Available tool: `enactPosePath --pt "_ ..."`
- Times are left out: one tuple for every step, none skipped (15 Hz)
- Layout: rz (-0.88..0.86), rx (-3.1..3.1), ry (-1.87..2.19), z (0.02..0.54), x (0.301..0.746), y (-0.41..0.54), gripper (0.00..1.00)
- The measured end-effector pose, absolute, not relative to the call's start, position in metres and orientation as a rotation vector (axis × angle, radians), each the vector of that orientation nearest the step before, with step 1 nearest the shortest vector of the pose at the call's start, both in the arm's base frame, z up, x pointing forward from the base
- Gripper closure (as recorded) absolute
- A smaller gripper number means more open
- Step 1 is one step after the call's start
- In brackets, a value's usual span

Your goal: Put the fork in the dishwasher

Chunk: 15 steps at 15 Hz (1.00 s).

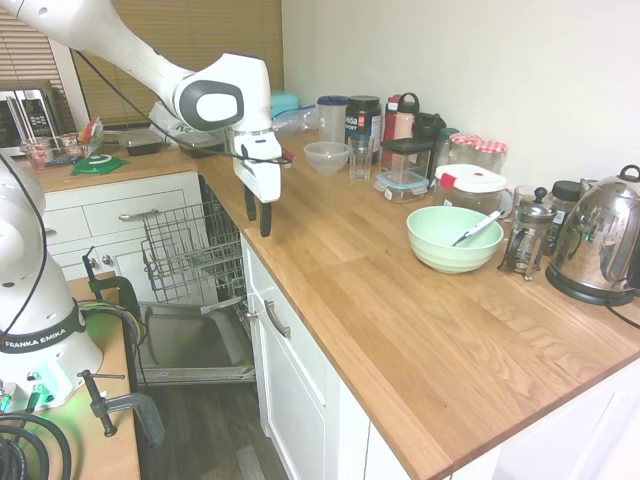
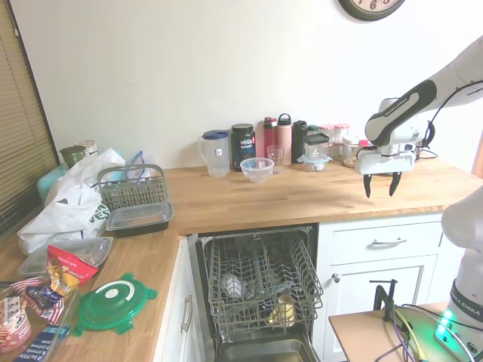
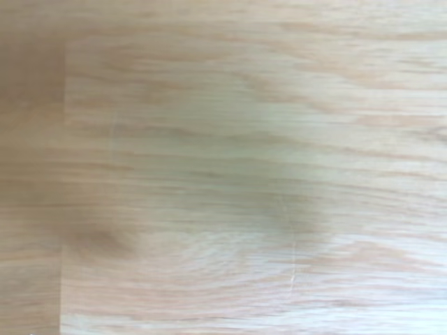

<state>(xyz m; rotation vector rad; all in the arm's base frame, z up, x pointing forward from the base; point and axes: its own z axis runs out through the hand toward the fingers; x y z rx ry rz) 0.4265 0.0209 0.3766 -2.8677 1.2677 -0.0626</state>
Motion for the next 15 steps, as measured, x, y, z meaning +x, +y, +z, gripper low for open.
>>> enactPosePath --pt "-0.061 -2.868 1.268 0.376 0.427 0.021 0.00" --pt "-0.076 -2.863 1.271 0.377 0.428 0.021 0.00" --pt "-0.130 -2.842 1.273 0.381 0.431 0.021 0.00" --pt "-0.209 -2.813 1.268 0.387 0.436 0.021 0.00" --pt "-0.293 -2.779 1.259 0.396 0.441 0.020 0.00" --pt "-0.367 -2.742 1.255 0.407 0.443 0.019 0.00" --pt "-0.421 -2.700 1.259 0.421 0.444 0.015 0.00" --pt "-0.458 -2.652 1.262 0.437 0.441 0.009 0.00" --pt "-0.490 -2.597 1.261 0.457 0.437 0.001 0.00" --pt "-0.524 -2.535 1.259 0.482 0.432 -0.011 0.00" --pt "-0.557 -2.467 1.255 0.511 0.429 -0.031 0.00" --pt "-0.576 -2.404 1.253 0.541 0.427 -0.056 0.00" --pt "-0.585 -2.358 1.261 0.566 0.428 -0.079 0.00" --pt "-0.593 -2.322 1.280 0.584 0.433 -0.103 0.00" --pt "-0.591 -2.300 1.304 0.594 0.444 -0.123 0.00"
